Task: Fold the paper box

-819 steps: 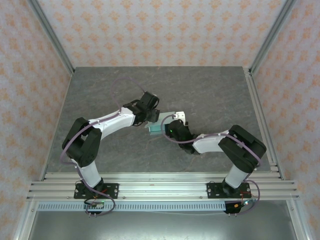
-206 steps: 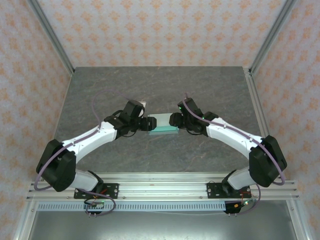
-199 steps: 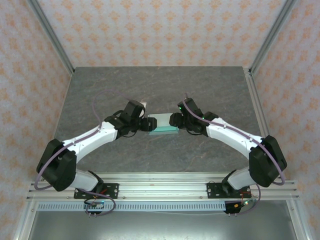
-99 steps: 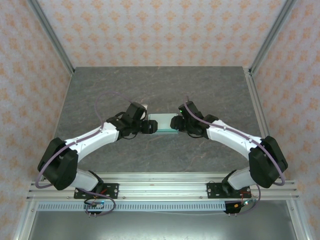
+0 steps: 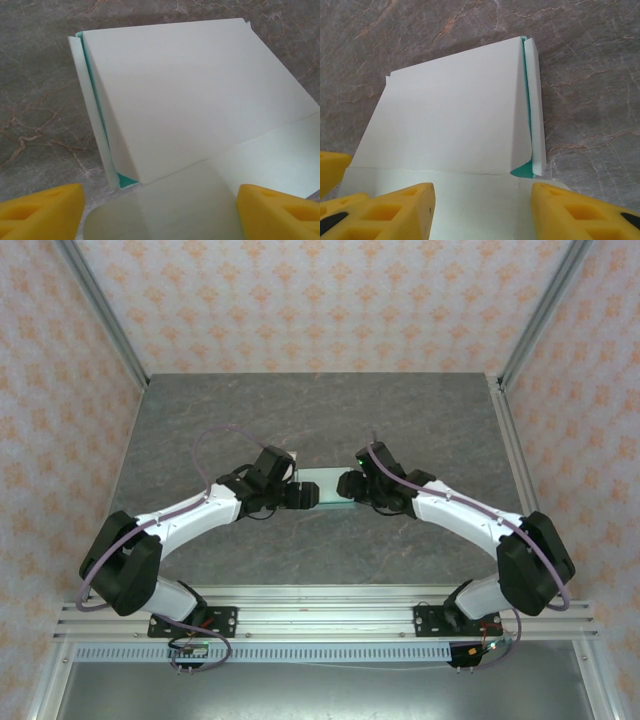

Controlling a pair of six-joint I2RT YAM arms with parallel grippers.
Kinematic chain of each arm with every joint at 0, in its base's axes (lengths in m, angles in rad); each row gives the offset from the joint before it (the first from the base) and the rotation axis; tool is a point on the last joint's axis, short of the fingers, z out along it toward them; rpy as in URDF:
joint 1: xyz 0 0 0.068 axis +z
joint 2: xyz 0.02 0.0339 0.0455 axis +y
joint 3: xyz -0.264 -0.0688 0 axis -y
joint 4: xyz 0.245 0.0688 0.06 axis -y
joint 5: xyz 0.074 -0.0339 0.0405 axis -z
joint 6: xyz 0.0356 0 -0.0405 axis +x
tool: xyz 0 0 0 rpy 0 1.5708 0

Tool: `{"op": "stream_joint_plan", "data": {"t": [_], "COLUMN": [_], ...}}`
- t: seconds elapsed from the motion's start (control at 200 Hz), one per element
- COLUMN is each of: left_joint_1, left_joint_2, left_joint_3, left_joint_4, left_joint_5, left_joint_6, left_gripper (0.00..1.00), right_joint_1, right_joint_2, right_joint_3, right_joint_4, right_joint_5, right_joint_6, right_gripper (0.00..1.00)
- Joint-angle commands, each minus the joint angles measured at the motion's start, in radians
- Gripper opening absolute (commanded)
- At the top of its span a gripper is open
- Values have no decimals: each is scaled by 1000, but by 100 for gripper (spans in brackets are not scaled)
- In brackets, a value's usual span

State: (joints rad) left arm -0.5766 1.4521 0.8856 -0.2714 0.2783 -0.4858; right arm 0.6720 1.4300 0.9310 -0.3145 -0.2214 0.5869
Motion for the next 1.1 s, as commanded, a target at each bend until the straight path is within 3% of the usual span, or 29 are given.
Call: {"op": "stream_joint_plan", "data": {"t": [0.0,0.19,0.681,0.811,0.976,1.096], "left_joint_1": [-11,-11,-12,-11,-12,-13], "left_joint_2": [-8,1,43,3,-67,-77], "left_joint_3": [-17,-8,-1,1,34,54], "left_joint_4": [-6,-23,-16,-50,-124,-137], "left_joint_5": [-10,-36,-16,-67,-160,-160], "left_joint_6": [-2,18,31,47,79,91], "left_gripper": [85,86,81,93,96,97], "right_joint_1": [8,8,9,10,8,8], "right_joint_2": [6,7,52,39,29,43], "right_joint_3": [-5,11,3,13,39,59], "right_joint_4": [-5,-54,-23,-54,-90,-94], "right_joint_5": [12,71,28,58,82,73], "right_joint_6": [9,-23,-8,-30,-70,-81], "right_gripper": [54,61,63,70,73,74]}}
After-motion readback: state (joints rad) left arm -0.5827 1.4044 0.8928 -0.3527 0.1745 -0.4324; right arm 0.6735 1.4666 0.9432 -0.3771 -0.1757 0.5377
